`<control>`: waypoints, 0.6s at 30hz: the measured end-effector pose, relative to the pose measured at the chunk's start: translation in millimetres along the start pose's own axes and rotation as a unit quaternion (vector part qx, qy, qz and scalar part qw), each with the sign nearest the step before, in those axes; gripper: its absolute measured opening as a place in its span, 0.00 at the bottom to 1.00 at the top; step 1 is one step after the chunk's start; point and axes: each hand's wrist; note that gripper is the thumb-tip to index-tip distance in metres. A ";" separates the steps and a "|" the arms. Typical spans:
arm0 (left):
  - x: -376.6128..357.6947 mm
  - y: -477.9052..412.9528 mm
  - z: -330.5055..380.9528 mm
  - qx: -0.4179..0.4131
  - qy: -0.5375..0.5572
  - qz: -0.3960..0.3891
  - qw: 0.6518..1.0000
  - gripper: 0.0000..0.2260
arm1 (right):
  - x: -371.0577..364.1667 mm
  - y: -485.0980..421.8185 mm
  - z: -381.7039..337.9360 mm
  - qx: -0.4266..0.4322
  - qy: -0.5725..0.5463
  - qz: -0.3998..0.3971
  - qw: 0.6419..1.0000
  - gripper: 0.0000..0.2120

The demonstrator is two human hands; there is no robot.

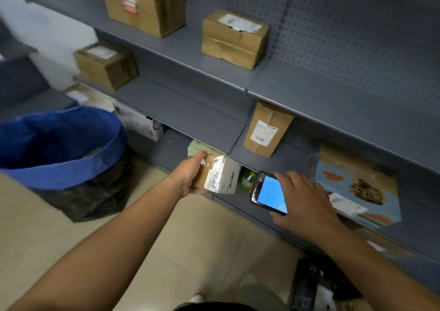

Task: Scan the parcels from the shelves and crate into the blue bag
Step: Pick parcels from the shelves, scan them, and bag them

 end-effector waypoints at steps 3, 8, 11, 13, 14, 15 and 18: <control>49.0 -6.2 -2.7 0.010 0.034 0.044 0.998 0.19 | 4.3 -43.7 -31.3 0.065 0.030 0.003 0.997 0.42; 116.4 -13.4 0.2 0.018 0.096 0.110 0.989 0.21 | 4.5 -116.5 -68.5 0.116 0.025 -0.007 0.993 0.40; 145.7 -18.3 7.0 0.032 0.135 0.148 0.979 0.21 | 5.8 -159.6 -91.8 0.161 -0.010 -0.001 0.987 0.41; 159.7 -25.4 13.1 0.039 0.157 0.170 0.972 0.19 | 5.9 -189.6 -108.6 0.189 -0.041 -0.005 0.981 0.43; 165.9 -30.9 16.8 0.042 0.169 0.181 0.968 0.18 | 5.7 -205.2 -116.9 0.202 -0.054 -0.007 0.978 0.44; 171.8 -36.9 21.1 0.045 0.184 0.190 0.963 0.18 | 5.4 -222.0 -124.8 0.215 -0.064 -0.010 0.975 0.44; 188.4 -58.1 35.1 0.049 0.230 0.220 0.947 0.19 | 8.2 -272.8 -146.6 0.249 -0.088 -0.009 0.965 0.46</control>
Point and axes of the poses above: each hand's wrist, its own y-axis away from the middle knuckle, its own x-axis out of the back of the hand, z = x × y, and after that the axes turned 1 degree about -z, right-handed
